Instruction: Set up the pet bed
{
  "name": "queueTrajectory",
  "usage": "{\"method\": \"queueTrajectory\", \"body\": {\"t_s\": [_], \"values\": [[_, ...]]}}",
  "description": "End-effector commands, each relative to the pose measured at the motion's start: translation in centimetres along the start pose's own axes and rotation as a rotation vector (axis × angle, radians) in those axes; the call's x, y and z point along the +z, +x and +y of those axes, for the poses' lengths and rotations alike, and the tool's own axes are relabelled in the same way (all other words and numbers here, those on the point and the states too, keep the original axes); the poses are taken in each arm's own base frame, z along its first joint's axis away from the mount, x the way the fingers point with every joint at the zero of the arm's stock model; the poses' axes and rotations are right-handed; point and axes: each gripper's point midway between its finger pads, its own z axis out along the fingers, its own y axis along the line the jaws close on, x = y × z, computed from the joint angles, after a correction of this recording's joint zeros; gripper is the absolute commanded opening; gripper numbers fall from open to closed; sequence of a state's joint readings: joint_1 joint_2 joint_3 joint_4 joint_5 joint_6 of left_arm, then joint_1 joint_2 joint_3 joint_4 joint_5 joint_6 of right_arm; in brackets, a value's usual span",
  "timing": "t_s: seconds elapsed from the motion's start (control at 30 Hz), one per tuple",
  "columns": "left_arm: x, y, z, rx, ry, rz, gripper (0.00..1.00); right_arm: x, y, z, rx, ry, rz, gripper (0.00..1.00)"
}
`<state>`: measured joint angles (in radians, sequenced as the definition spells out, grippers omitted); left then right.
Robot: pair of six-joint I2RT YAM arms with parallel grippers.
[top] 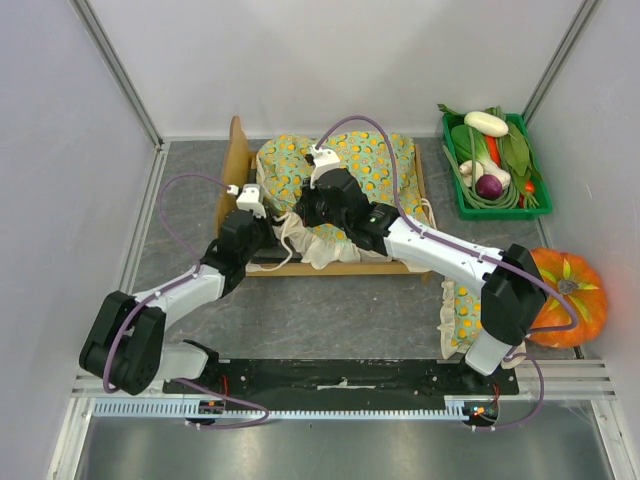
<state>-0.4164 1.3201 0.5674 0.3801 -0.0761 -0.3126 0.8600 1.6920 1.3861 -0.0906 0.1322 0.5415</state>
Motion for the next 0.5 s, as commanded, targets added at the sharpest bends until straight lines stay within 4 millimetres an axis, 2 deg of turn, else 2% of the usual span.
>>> {"method": "queueTrajectory", "body": {"t_s": [0.0, 0.07, 0.1, 0.2, 0.37, 0.47], "values": [[-1.6, -5.2, -1.8, 0.022, 0.058, -0.136, 0.15, -1.5, -3.6, 1.2, 0.000, -0.027, -0.084, 0.00], [-3.0, -6.7, -2.5, 0.044, 0.087, -0.153, 0.08, -1.5, -3.4, 1.1, -0.001, -0.025, -0.078, 0.00], [-3.5, -6.3, -2.4, 0.051, 0.083, -0.127, 0.02, -1.6, -3.5, 1.0, -0.002, -0.024, -0.080, 0.00], [-5.3, -6.9, -2.7, 0.060, 0.100, -0.120, 0.02, -1.7, -3.3, 1.0, -0.001, -0.027, -0.075, 0.00], [-8.3, -5.3, -2.1, 0.079, 0.046, 0.096, 0.02, -1.8, -2.7, 1.3, 0.006, -0.049, -0.057, 0.00], [-9.8, -5.4, -2.0, 0.085, 0.036, 0.138, 0.02, -1.8, -2.6, 1.6, 0.015, -0.065, -0.048, 0.00]]}}
